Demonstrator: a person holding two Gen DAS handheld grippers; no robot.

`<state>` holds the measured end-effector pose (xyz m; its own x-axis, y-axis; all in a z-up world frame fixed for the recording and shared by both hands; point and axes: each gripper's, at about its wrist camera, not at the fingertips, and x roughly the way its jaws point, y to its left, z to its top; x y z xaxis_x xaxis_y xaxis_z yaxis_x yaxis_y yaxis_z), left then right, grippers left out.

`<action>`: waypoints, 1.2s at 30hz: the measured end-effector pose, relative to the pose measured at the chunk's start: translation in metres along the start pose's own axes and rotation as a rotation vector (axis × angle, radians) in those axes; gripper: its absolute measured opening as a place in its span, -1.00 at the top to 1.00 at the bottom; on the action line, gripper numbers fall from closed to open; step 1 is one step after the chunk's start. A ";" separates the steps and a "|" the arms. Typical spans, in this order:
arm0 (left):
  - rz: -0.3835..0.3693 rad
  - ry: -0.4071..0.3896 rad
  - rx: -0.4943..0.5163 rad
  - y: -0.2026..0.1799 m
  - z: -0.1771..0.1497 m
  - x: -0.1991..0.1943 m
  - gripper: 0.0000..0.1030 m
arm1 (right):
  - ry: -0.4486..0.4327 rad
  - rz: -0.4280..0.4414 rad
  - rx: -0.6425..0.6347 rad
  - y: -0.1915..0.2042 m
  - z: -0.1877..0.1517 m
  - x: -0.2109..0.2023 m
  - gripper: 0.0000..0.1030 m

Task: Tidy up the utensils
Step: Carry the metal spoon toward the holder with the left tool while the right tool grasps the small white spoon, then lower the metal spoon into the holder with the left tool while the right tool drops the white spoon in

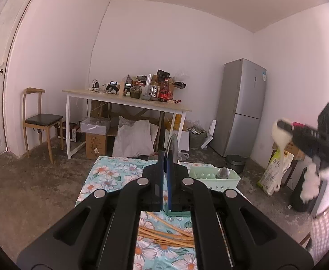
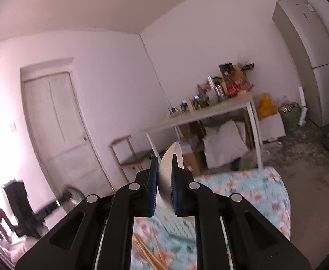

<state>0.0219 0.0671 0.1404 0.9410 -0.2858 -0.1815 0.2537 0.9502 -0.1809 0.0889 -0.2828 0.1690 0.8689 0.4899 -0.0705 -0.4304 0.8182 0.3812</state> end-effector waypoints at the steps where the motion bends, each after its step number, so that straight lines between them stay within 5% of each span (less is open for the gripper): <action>1: -0.001 0.001 -0.001 0.000 0.000 0.001 0.97 | -0.006 0.014 0.005 -0.002 0.004 0.004 0.78; 16: 0.001 0.042 -0.024 0.005 -0.003 0.022 0.97 | 0.032 0.231 0.141 -0.050 0.005 0.099 0.78; 27: 0.009 0.046 -0.006 0.003 0.002 0.038 0.97 | 0.112 0.235 0.099 -0.089 -0.031 0.156 0.78; 36: -0.011 0.047 -0.023 0.003 0.007 0.050 0.97 | 0.192 0.202 0.076 -0.099 -0.060 0.145 0.68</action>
<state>0.0714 0.0566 0.1379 0.9263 -0.3026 -0.2244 0.2587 0.9439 -0.2051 0.2432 -0.2745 0.0660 0.7025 0.6943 -0.1563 -0.5639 0.6771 0.4728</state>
